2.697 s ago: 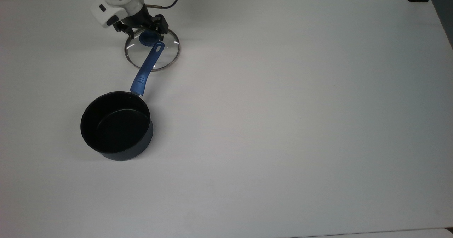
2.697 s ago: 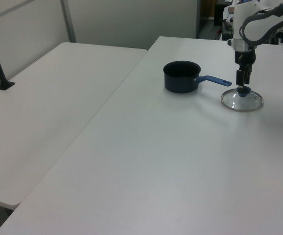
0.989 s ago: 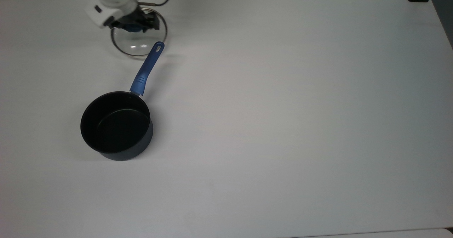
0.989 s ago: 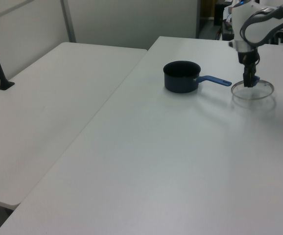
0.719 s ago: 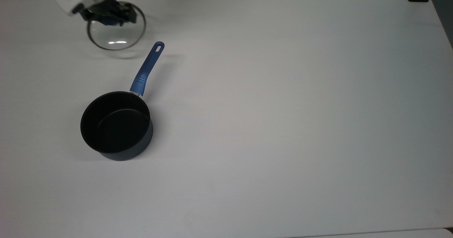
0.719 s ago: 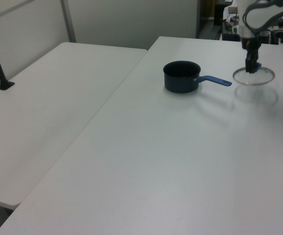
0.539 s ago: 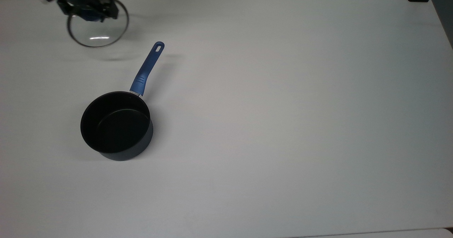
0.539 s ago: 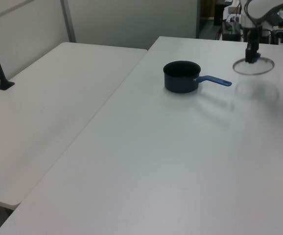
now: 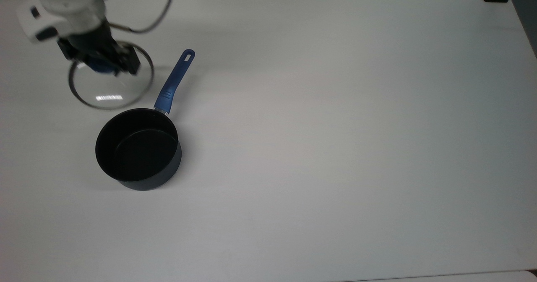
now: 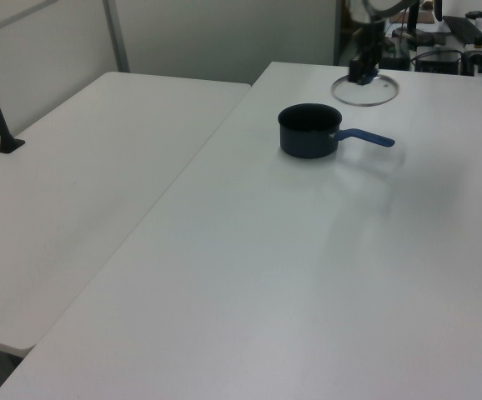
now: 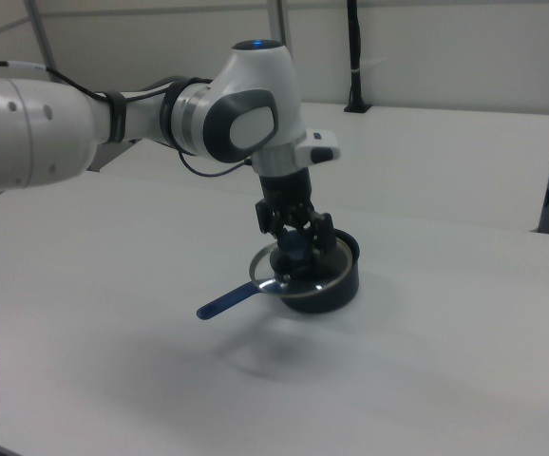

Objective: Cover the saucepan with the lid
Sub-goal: 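Lower the lid onto the saucepan rim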

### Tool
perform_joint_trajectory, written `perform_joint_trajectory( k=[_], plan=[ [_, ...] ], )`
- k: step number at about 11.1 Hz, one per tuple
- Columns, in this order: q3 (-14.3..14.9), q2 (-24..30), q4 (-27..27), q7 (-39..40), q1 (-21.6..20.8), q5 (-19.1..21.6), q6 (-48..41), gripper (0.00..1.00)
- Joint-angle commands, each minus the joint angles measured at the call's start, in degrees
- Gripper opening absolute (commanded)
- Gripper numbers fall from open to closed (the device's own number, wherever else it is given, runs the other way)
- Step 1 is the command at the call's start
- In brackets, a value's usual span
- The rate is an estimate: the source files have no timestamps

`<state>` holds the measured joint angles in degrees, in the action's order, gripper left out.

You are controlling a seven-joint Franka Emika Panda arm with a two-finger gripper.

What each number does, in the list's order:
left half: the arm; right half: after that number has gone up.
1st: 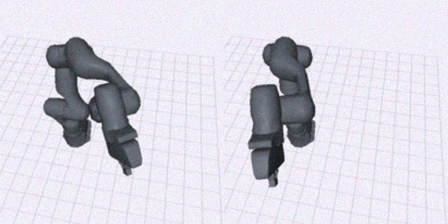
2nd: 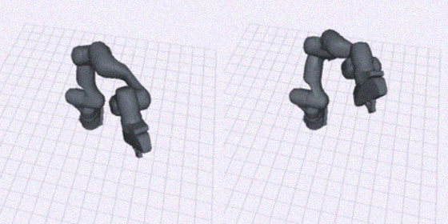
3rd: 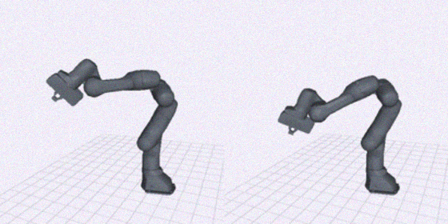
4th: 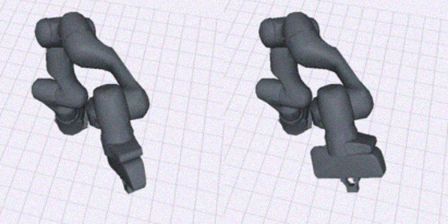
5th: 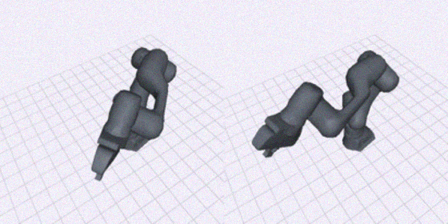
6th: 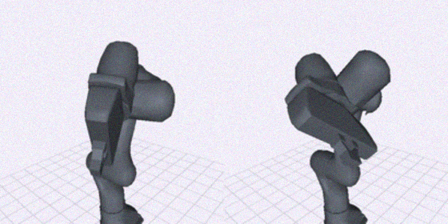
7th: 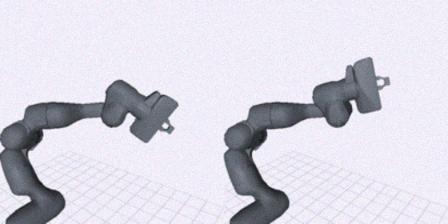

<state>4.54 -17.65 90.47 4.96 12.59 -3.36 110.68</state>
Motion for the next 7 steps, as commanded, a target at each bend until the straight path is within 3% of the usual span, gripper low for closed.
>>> perform_joint_trajectory(
  k=[1,4,7],
  plan=[
    [2.7,-9.5,-13.2,-10.4,-6.3,0.4,-2.1,0.41],
    [4.1,-13.9,-17.9,-17.2,-8.6,0.5,1.4,0.41],
    [4.2,-16.2,-17.8,-21.3,-8.8,0.5,5.9,0.41]
  ],
)
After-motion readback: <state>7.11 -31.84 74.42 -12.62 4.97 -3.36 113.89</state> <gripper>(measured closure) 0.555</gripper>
